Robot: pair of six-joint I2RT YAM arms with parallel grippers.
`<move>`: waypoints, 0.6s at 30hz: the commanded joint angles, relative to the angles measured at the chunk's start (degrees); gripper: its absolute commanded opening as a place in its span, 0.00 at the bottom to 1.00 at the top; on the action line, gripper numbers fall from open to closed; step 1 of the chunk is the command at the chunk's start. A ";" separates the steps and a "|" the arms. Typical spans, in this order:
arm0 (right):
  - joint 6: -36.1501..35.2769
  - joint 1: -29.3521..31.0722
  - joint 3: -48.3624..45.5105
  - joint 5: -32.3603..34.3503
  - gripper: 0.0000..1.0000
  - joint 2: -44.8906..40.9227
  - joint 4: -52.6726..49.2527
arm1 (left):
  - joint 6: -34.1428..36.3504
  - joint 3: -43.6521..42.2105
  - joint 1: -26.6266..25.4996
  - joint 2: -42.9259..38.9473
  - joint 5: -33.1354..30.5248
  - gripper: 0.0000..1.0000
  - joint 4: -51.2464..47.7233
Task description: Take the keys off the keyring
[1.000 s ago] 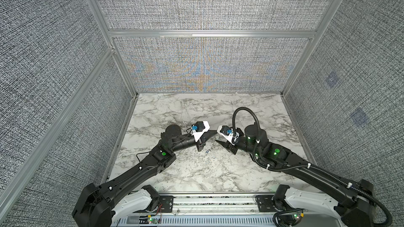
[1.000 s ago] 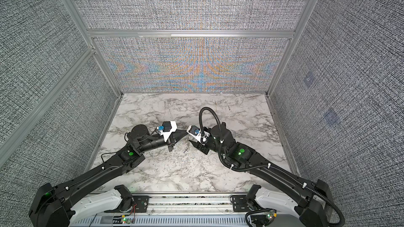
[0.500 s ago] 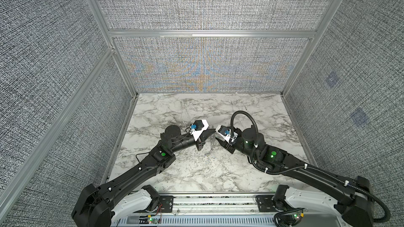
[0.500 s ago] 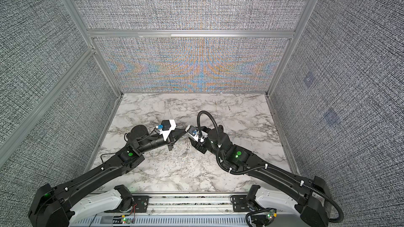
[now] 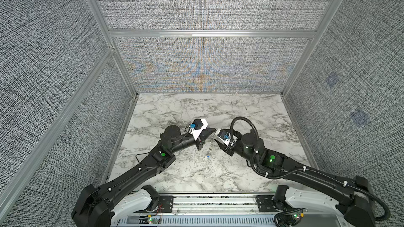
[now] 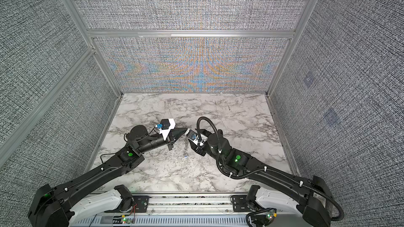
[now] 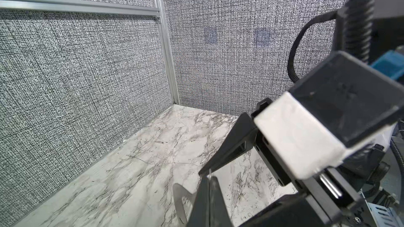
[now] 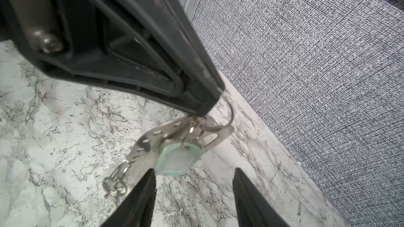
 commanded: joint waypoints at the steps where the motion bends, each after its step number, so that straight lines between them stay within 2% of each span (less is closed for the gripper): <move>1: -1.33 0.59 -0.11 3.95 0.58 0.40 4.49 | -0.63 -0.13 -0.06 -0.31 -0.66 0.00 2.52; 8: -2.57 1.80 -1.33 5.33 0.57 0.49 9.24 | -1.50 -0.47 -0.06 -0.14 -1.30 0.00 3.27; 18: -6.26 3.93 -3.32 13.93 0.54 0.85 16.26 | -2.25 -0.59 -0.06 0.02 -1.94 0.00 3.51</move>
